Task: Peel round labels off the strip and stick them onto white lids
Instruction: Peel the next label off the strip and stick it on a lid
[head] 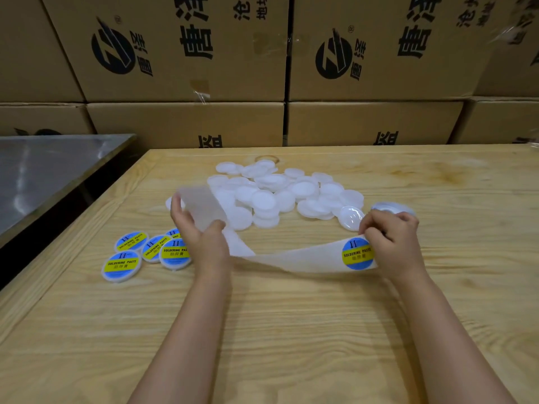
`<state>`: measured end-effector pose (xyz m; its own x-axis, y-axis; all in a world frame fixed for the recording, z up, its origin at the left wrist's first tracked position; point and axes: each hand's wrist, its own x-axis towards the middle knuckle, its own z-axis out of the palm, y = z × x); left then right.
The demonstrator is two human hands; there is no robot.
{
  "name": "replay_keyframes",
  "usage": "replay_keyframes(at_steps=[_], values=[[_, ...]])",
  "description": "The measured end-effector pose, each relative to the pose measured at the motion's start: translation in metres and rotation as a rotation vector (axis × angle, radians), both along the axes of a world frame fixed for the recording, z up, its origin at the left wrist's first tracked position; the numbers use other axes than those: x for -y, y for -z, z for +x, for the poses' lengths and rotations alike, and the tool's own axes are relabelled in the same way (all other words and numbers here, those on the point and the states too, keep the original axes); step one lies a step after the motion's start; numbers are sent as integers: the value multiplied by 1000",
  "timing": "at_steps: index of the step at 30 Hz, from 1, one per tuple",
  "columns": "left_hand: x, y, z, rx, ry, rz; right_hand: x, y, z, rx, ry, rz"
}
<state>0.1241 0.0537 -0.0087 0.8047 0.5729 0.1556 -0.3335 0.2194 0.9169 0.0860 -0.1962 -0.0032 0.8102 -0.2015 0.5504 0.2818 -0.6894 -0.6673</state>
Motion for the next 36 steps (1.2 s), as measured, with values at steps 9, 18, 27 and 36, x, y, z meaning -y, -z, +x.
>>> replay_keyframes(at_steps=[9,18,27,36], values=[[62,-10,-41,99,731,757,5,-3,6,-79,-101,291],[91,5,-54,-244,1154,447,-2,-10,0,145,110,79],[91,1,-47,-317,1185,-138,-2,-10,-2,53,-2,-118],[85,4,-43,-207,1133,-23,-4,-8,-2,-26,-69,-239]])
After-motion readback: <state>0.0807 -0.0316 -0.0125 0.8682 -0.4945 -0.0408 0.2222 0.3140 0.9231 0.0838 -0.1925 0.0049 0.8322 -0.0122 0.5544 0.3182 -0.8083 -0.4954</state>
